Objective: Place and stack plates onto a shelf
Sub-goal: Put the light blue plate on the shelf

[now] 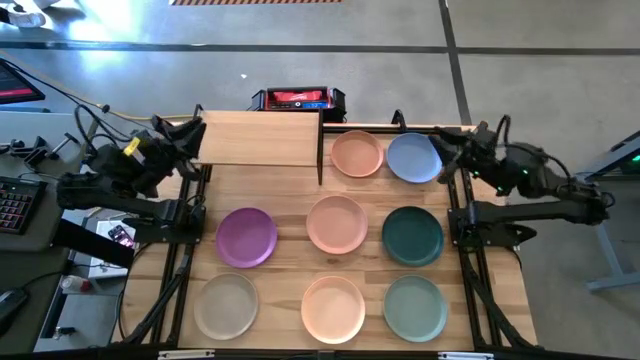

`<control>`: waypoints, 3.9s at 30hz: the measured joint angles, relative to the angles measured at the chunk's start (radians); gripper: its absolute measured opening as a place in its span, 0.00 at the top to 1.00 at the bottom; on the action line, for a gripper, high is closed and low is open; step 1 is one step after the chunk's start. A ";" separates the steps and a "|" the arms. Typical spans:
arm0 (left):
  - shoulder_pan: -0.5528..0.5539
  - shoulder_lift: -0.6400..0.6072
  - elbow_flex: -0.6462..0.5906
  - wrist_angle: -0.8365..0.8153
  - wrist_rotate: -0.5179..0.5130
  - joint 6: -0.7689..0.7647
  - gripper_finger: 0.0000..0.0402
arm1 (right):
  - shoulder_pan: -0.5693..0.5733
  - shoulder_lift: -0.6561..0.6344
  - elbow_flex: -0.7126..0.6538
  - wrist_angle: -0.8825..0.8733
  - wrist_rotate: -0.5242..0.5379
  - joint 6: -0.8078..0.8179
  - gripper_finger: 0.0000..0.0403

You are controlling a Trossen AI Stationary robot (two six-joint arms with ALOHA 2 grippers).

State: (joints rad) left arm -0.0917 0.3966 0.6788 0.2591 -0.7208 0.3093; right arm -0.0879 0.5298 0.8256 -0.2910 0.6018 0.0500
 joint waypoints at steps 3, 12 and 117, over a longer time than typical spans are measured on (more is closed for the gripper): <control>0.000 0.021 0.036 -0.002 -0.058 0.120 0.81 | -0.031 0.106 0.113 -0.156 0.011 0.046 0.72; 0.000 0.029 0.052 -0.006 -0.105 0.296 0.81 | -0.133 0.364 0.314 -0.394 -0.014 0.055 0.72; 0.408 0.492 0.052 -0.479 0.160 -0.361 0.81 | -0.481 1.293 0.258 -0.637 -0.363 0.338 0.97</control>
State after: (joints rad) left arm 0.3161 0.8883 0.7311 -0.2203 -0.5610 -0.0517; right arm -0.5687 1.8225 1.0832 -0.9277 0.2385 0.3878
